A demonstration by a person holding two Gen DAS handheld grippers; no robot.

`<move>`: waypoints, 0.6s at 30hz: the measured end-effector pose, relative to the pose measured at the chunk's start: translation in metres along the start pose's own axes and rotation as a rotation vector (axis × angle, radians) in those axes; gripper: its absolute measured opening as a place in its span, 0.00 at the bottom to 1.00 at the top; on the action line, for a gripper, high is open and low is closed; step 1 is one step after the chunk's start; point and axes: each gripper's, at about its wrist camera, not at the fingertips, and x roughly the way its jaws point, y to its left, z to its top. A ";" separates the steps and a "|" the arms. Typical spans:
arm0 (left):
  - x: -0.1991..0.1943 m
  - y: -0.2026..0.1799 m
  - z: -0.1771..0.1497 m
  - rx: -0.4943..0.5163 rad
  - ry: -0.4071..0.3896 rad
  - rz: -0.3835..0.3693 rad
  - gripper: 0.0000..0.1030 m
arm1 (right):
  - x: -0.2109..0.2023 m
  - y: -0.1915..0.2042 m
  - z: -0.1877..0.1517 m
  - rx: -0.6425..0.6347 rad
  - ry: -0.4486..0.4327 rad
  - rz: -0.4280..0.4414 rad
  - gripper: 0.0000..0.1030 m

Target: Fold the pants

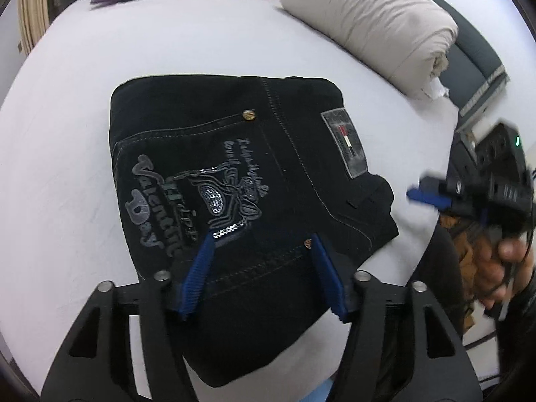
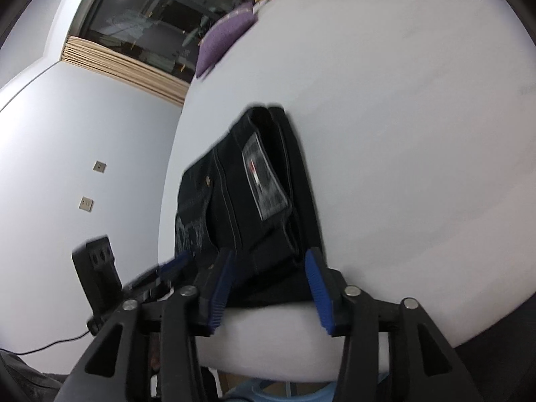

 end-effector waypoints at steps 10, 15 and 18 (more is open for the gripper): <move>-0.013 -0.003 0.004 0.010 0.009 0.073 0.67 | 0.026 0.003 0.042 -0.049 0.019 -0.035 0.66; -0.025 0.009 0.011 -0.025 -0.011 0.104 0.71 | 0.050 0.002 0.048 -0.073 0.081 -0.064 0.67; -0.036 0.030 0.015 -0.085 -0.052 0.109 0.78 | 0.062 -0.001 0.051 -0.077 0.111 -0.070 0.71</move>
